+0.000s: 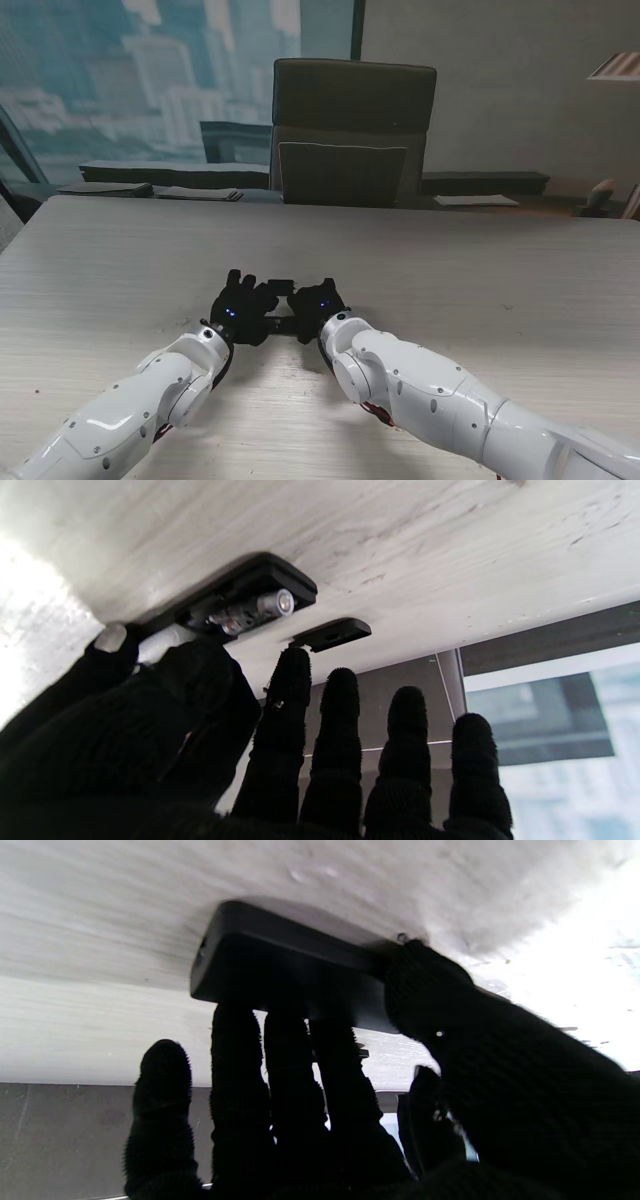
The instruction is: Install the batteries into the remote control and close the cover
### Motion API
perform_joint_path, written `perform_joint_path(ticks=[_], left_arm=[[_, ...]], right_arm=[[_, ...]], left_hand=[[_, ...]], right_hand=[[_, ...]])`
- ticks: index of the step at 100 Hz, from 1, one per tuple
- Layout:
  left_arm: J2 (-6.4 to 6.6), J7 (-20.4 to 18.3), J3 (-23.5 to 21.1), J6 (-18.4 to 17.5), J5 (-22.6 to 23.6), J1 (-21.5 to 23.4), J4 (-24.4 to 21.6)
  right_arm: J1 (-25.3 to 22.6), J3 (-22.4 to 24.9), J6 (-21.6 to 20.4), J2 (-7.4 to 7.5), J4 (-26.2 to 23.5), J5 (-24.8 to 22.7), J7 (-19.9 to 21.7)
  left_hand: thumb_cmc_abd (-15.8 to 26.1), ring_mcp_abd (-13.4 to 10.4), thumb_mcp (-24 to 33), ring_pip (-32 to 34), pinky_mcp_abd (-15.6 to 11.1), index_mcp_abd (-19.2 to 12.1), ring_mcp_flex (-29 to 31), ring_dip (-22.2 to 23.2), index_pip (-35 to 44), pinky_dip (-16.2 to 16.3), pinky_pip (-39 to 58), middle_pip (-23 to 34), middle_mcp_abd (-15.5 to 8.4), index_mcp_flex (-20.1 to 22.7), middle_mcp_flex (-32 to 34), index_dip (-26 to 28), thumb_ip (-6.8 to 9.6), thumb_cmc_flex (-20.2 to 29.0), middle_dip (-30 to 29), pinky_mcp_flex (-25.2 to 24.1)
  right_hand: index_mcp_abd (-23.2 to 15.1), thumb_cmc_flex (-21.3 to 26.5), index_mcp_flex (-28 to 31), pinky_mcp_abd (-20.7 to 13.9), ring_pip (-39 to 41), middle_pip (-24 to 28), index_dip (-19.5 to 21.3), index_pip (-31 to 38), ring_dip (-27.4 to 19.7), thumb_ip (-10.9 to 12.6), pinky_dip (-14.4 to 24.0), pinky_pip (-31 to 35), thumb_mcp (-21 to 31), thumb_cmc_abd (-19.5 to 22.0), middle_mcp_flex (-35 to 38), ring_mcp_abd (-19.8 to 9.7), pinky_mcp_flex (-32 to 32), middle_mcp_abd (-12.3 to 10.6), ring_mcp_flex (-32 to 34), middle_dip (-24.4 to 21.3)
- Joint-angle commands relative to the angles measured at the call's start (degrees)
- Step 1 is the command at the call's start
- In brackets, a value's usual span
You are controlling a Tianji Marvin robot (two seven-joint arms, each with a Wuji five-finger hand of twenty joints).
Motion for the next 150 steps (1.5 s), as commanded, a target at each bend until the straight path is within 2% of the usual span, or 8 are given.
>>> perform_joint_path(ticks=[1, 17, 58, 100, 128, 140, 145, 150], left_arm=[[-0.39, -0.4, -0.6, 0.4, -1.0, 0.7, -1.1], [-0.92, -0.4, -2.6, 1.7, -2.6, 2.0, -2.2], [-2.86, 2.0, -4.9, 8.9, -8.7, 3.3, -1.7], [-3.41, -5.4, -8.6, 9.8, -17.5, 4.1, -3.2], [-3.73, -5.4, -7.9, 10.4, -19.3, 3.7, -2.7], [-3.77, -5.4, -7.6, 10.8, -19.4, 3.5, -2.5], [-3.80, -5.4, -7.5, 10.9, -19.4, 3.5, -2.5], [-3.85, -5.2, -7.5, 11.0, -19.6, 3.5, -2.5]], right_arm=[[-1.5, -0.6, 0.0, 0.27, 1.5, 0.3, 1.7], [-1.6, -0.6, 0.0, 0.25, 1.5, 0.3, 1.6], [-2.0, -0.4, 1.5, 0.15, 1.1, 0.7, 2.0], [-2.0, -0.3, 1.4, 0.09, 1.0, 1.5, 2.6], [-2.0, -0.2, 1.1, -0.11, 1.2, 2.2, 2.6], [-2.3, 0.5, 0.8, 0.28, 0.6, 1.5, 2.1], [-2.5, 0.9, 0.8, 0.46, 0.2, 1.1, 1.8], [-2.7, 1.3, 0.7, 0.63, -0.1, 0.7, 1.4]], left_hand=[[1.9, 0.5, -1.2, -1.1, -0.5, 1.1, -1.8, 0.2, -2.4, -1.3, -1.1, -0.6, 1.6, -2.2, -1.5, -0.8, 1.91, -2.4, -0.9, -1.2], [7.1, 1.1, -6.1, -1.0, -0.5, 1.7, -1.1, 0.5, -4.3, -1.0, -0.8, -0.3, 1.7, -2.1, 0.4, -1.4, 3.01, -3.3, -0.8, -1.0], [11.6, 3.5, -10.7, 2.6, 0.0, 2.0, 3.2, 2.2, 1.2, 1.2, 3.7, 2.8, 2.9, 3.6, 6.6, 1.1, 4.69, -2.3, 1.2, 1.4], [13.8, 5.5, -15.8, 4.8, 0.2, 1.1, 6.8, 3.3, 5.1, 2.4, 5.6, 4.2, 3.6, 10.3, 12.3, 2.3, 4.55, -0.1, 2.4, 2.7], [14.2, 5.7, -17.4, 5.3, 0.4, 1.0, 7.8, 3.6, 6.2, 2.6, 5.8, 4.6, 3.8, 11.6, 13.6, 2.5, 4.82, 0.3, 2.8, 3.0], [14.4, 5.8, -17.7, 5.3, 0.5, 1.2, 7.7, 3.7, 6.4, 2.6, 5.8, 4.6, 3.8, 11.3, 13.4, 2.6, 4.92, 0.3, 2.9, 2.9], [14.5, 5.9, -17.8, 5.4, 0.5, 1.2, 7.6, 3.7, 6.4, 2.6, 5.7, 4.6, 3.8, 11.3, 13.4, 2.6, 4.96, 0.3, 3.0, 2.9], [14.5, 5.9, -17.9, 5.4, 0.5, 1.2, 7.6, 3.7, 6.4, 2.7, 5.8, 4.6, 3.7, 11.3, 13.4, 2.6, 4.99, 0.3, 3.0, 2.9]], right_hand=[[-8.6, 2.0, 4.2, 0.6, 1.0, 1.5, -0.3, 2.4, 0.7, 0.3, 0.6, 0.8, 1.8, 2.3, 1.1, -1.2, 0.0, -0.7, 0.5, 0.9], [-8.4, 1.4, 4.4, 0.7, 1.1, 1.6, -0.2, 2.4, 0.7, 0.2, 0.6, 0.8, 1.5, 2.4, 1.3, -1.0, 0.1, -0.6, 0.7, 0.9], [-9.5, -0.6, 5.7, 1.1, 3.5, 3.1, 2.2, 4.1, 1.6, 0.2, 0.9, 1.4, -0.3, 2.6, 2.7, -0.4, 1.2, -0.3, 1.9, 1.8], [-11.2, -0.4, 6.4, 1.2, 4.6, 3.8, 3.0, 7.5, 1.8, -0.3, 1.0, 1.9, -1.1, 2.8, 4.6, -0.2, 1.8, -0.6, 3.4, 2.2], [-11.5, -2.3, 6.9, 1.2, 5.3, 4.0, 2.6, 8.2, 1.9, -0.4, 1.2, 2.5, -2.0, 3.9, 5.1, 0.0, 2.3, -0.5, 3.9, 2.5], [-9.7, -8.4, 7.9, 1.0, 3.1, 2.0, 6.1, -0.1, 1.1, 4.0, 1.2, 2.2, -4.8, 9.2, 2.9, 0.1, 1.3, 0.1, 1.8, 2.1], [-8.9, -11.3, 8.5, 1.0, 2.1, 1.4, 13.4, -5.2, 1.0, 8.1, 1.3, 2.0, -6.7, 12.0, 2.1, 0.2, 0.9, 0.3, 1.0, 1.7], [-8.6, -13.1, 7.9, 1.0, 1.5, 0.8, 14.6, -6.5, 0.8, 8.4, 1.3, 2.0, -7.8, 12.9, 1.4, 0.3, 0.7, 0.5, 0.4, 1.5]])
